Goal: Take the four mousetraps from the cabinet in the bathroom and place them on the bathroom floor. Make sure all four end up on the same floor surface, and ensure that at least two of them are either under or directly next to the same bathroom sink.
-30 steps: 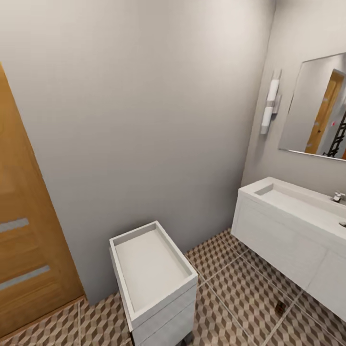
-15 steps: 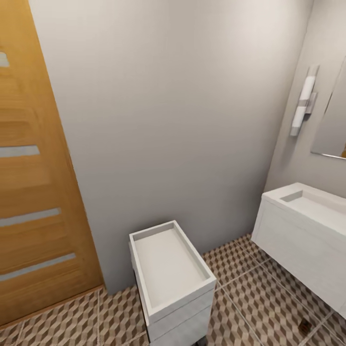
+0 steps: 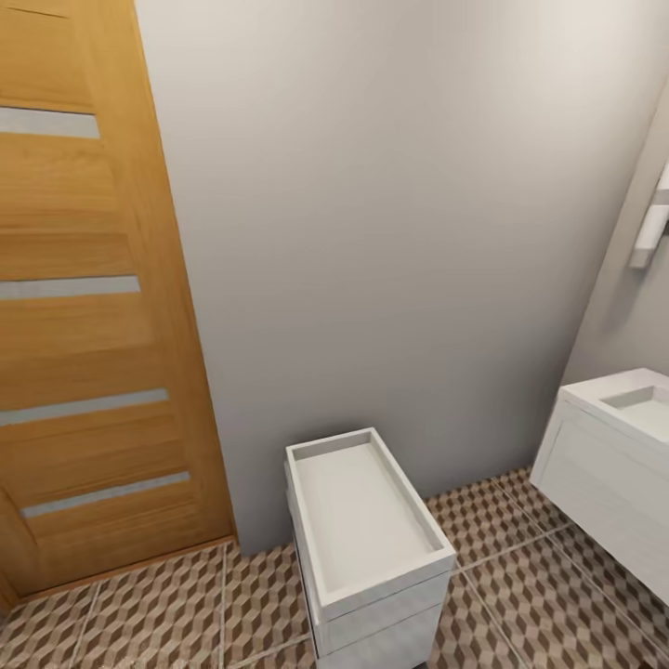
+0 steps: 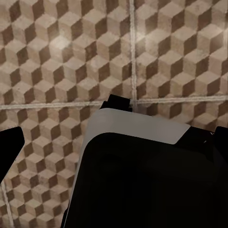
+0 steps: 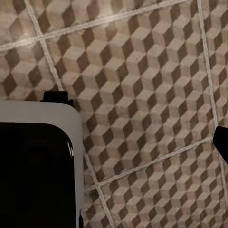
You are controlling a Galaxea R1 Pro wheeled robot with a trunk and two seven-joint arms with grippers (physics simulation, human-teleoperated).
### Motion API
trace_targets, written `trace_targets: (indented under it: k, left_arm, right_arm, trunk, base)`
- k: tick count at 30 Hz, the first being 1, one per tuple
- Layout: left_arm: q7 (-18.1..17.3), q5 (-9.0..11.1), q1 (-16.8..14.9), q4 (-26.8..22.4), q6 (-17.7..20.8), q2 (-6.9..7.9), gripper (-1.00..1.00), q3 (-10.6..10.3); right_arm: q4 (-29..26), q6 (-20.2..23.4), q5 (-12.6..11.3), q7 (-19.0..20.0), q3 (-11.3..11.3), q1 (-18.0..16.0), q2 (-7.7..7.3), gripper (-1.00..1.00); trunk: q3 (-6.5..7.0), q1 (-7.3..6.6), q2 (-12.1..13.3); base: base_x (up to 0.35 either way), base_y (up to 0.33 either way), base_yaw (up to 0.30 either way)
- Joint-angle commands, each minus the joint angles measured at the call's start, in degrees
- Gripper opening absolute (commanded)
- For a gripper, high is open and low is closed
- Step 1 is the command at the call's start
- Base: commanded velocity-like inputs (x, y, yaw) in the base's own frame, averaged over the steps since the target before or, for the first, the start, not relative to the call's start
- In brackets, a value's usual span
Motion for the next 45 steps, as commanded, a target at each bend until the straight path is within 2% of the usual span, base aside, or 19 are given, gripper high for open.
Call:
trace_targets:
  k: [1,45]
  left_arm:
    - [0.18,0.49,-0.04,0.04,-0.16,-0.02,1.0,-0.48]
    - [0.18,0.48,-0.04,0.04,-0.16,0.03,1.0,-0.49]
  right_arm:
    - [0.18,-0.55,0.57,-0.19,-0.48,-0.07,0.07,1.0]
    - [0.2,-0.87,0.36,-0.19,-0.53,-0.07,0.15,1.0]
  trunk:
    - [-0.06,0.0,-0.03]
    - [-0.06,0.0,-0.03]
  base:
    - [0.0,0.0,0.271]
    - [0.0,0.0,0.27]
